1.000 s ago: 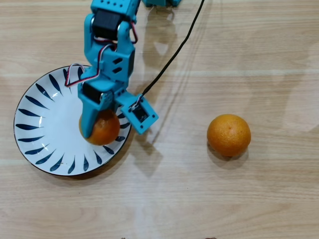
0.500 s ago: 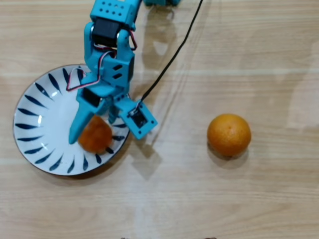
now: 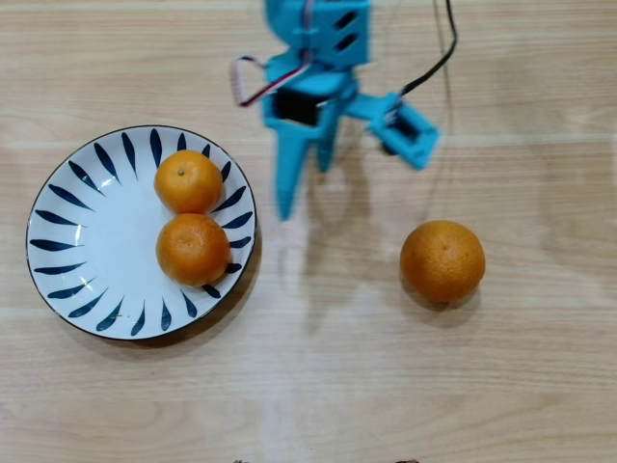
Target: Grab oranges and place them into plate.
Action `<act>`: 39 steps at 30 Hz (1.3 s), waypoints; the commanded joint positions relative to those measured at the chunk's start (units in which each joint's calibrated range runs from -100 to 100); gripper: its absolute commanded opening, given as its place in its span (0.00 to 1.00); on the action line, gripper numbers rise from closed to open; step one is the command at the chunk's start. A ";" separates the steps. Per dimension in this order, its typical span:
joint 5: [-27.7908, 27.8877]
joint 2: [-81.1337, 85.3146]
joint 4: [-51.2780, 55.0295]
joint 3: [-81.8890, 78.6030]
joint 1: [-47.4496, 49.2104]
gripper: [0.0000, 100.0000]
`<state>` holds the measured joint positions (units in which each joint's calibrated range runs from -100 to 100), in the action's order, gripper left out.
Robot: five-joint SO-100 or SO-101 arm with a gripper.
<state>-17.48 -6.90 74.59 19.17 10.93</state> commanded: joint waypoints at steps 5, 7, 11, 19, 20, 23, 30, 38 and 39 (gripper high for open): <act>-9.81 -3.67 -0.80 3.51 14.23 0.24; -11.75 -5.36 -3.38 3.60 16.49 0.24; -15.04 -8.15 -10.00 3.78 18.42 0.25; -22.46 -11.95 -17.82 3.87 18.91 0.52; -23.19 -12.21 -17.91 3.87 18.91 0.54; -23.72 -13.14 -17.99 4.33 18.50 0.54; -23.93 -22.10 -17.99 14.56 17.13 0.48; -23.98 -32.07 -17.22 25.51 14.87 0.48; -24.34 -32.58 -17.13 25.42 14.63 0.48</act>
<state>-41.16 -39.31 57.71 40.77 27.23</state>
